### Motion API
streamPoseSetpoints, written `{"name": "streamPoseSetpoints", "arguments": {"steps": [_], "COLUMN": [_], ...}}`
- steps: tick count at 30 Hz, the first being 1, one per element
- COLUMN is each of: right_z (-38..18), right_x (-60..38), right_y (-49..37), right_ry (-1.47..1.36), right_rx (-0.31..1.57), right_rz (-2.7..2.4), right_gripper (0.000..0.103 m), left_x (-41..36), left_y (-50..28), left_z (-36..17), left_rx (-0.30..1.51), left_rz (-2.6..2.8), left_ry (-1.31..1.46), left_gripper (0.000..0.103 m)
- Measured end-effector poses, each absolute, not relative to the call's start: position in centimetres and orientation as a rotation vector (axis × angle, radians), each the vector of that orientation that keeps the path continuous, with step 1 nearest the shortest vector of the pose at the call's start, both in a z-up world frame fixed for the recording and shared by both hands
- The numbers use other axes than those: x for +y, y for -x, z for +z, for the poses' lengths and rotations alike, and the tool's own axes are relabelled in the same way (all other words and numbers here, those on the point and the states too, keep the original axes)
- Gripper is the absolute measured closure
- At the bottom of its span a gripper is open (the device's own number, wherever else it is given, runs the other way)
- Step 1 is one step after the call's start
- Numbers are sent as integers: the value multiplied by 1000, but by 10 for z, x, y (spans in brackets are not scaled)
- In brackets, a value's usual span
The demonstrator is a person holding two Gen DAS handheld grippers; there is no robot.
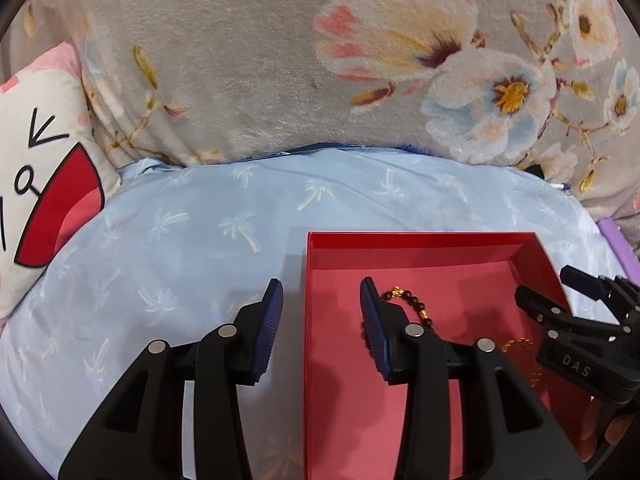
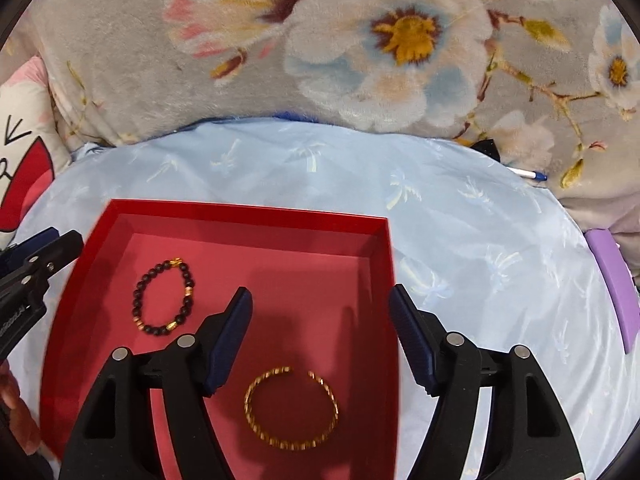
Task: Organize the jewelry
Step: 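Withdraw both tools from the box back toward the remaining jewelry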
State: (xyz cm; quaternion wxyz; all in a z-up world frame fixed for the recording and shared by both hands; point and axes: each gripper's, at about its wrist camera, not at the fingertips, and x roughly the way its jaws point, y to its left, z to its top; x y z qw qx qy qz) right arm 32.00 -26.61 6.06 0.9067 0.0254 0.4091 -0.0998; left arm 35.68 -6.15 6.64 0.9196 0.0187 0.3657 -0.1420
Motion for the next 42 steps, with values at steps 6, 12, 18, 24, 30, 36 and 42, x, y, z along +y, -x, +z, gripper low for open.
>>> {"name": "streamPoseSetpoints", "arguments": {"steps": [6,12,18,24,30,36,42], "right_z": [101,68,31,10,1,-5,-6], "right_x": [-255,-245,-223,-215,-217,-223,-213], "right_y": [-213,-118,-81,-82,-86,-91,-91], "right_ry": [-87,-140,-129,-126,-141,-159,-115], "right_rx": [758,821,855,871,881,889,878], "right_rz": [-75,-55,-83,-63,-62,-60,-41], "right_gripper": [25,25,46,67,70,70,77], "left_x": [-21,19,31,24,20,11,12], "left_y": [-281,-200,-158,-130,-124,-123,-126], "left_z": [113,92,43,24,14,7,5], "left_rx": [637,694,787,743,756,772,788], "left_rz": [-292,-289,-266,-210,-243,-266,-289], "left_ry": [-59,-89,-27,-89,-66,-84,-70], "left_gripper": [31,30,30,30,30,30,30]}}
